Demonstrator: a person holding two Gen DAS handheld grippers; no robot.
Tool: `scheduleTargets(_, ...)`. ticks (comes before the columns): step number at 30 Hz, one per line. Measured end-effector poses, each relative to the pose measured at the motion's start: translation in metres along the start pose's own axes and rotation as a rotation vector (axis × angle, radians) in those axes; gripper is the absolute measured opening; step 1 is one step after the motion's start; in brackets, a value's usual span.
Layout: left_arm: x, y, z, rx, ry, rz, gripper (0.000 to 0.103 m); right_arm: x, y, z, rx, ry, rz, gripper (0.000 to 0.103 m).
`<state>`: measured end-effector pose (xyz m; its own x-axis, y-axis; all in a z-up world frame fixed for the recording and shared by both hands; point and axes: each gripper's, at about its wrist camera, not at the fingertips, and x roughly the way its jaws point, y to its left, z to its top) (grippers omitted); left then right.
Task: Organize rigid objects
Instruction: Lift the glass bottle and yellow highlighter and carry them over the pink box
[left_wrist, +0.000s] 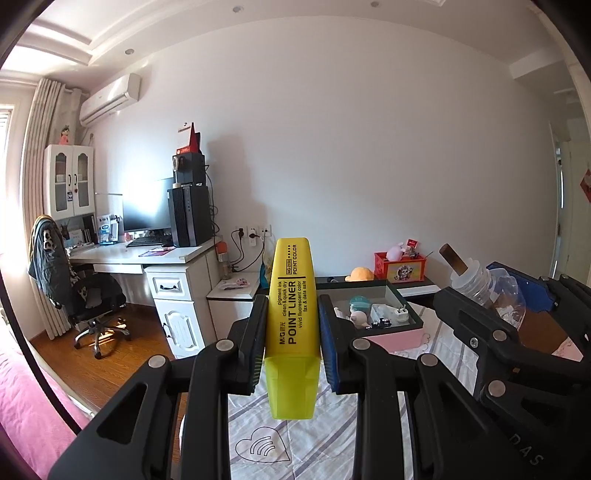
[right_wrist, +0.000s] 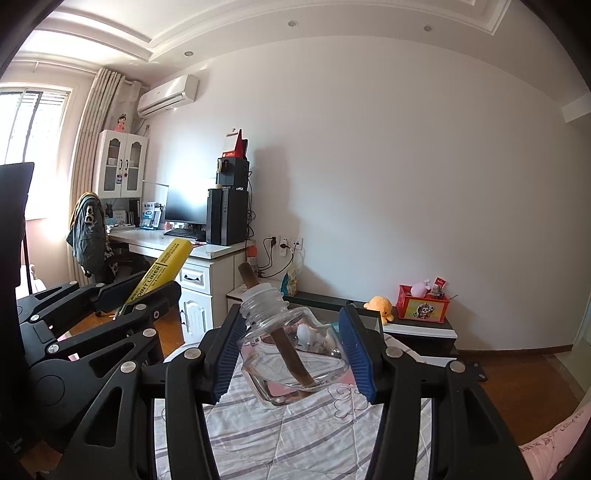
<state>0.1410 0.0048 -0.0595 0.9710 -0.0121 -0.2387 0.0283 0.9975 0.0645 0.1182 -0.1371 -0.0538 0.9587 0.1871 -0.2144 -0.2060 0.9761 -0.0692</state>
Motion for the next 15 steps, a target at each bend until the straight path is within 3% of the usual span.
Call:
scheduleTargets(7,0.037,-0.009,0.005,0.019,0.028,0.001,0.027,0.025,-0.012,0.001,0.007,0.027,-0.004,0.054)
scheduleTargets(15,0.139,-0.026,0.028,0.063,0.084,-0.041,0.027,0.099,-0.039,0.012,-0.007,0.069,-0.034,0.054)
